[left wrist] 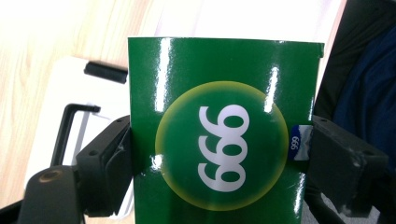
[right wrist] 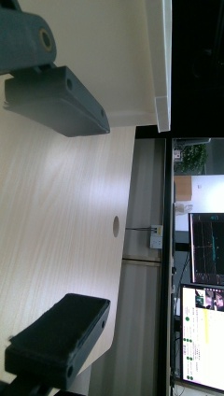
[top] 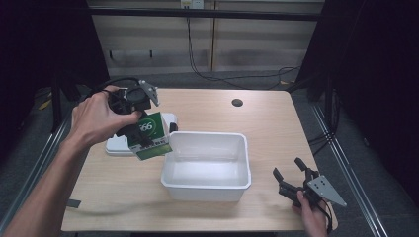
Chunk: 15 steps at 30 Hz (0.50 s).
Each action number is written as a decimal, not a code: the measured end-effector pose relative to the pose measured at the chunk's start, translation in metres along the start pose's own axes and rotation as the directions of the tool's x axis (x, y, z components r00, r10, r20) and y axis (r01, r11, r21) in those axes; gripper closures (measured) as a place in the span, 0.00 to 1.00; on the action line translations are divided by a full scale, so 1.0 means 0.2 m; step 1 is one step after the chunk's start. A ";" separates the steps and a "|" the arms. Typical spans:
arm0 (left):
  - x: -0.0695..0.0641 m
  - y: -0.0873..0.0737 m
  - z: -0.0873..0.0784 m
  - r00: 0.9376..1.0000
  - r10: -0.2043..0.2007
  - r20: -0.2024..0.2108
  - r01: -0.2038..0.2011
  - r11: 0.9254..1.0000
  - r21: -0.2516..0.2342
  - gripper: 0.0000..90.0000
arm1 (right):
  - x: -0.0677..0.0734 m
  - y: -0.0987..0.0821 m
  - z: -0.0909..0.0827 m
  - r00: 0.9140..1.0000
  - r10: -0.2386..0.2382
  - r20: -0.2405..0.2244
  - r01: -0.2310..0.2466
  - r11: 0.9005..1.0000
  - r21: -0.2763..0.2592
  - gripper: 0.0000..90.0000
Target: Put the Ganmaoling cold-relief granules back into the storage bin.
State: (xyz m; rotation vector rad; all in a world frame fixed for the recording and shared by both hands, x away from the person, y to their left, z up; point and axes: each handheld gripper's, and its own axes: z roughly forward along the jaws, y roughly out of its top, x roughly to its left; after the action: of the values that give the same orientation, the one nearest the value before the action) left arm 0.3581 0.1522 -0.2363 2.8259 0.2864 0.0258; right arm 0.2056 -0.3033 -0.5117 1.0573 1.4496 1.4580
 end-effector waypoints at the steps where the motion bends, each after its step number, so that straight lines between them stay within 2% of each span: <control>1: 0.00 0.01 -0.01 1.000 0.001 -0.002 -0.001 1.000 -0.008 0.18 | 0.00 0.00 0.00 1.000 0.000 0.000 0.000 1.000 0.000 0.14; 6: 0.00 0.06 -0.02 1.000 0.002 0.001 -0.002 1.000 -0.025 0.18 | 0.00 0.00 0.00 1.000 0.000 -0.001 0.000 1.000 0.000 0.14; 10: -0.01 0.12 -0.03 1.000 0.021 0.011 -0.021 0.999 -0.033 0.18 | 0.00 0.00 0.00 1.000 0.000 -0.002 0.000 1.000 0.001 0.14; 15: -0.02 0.18 0.02 0.999 0.047 0.013 -0.046 0.999 -0.028 0.18 | 0.00 0.00 0.00 1.000 0.000 -0.002 0.000 1.000 0.000 0.14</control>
State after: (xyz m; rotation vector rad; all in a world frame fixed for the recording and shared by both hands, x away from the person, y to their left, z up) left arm 0.3610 0.1162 -0.2291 2.8041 0.2155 0.0210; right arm 0.2056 -0.3034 -0.5118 1.0560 1.4509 1.4594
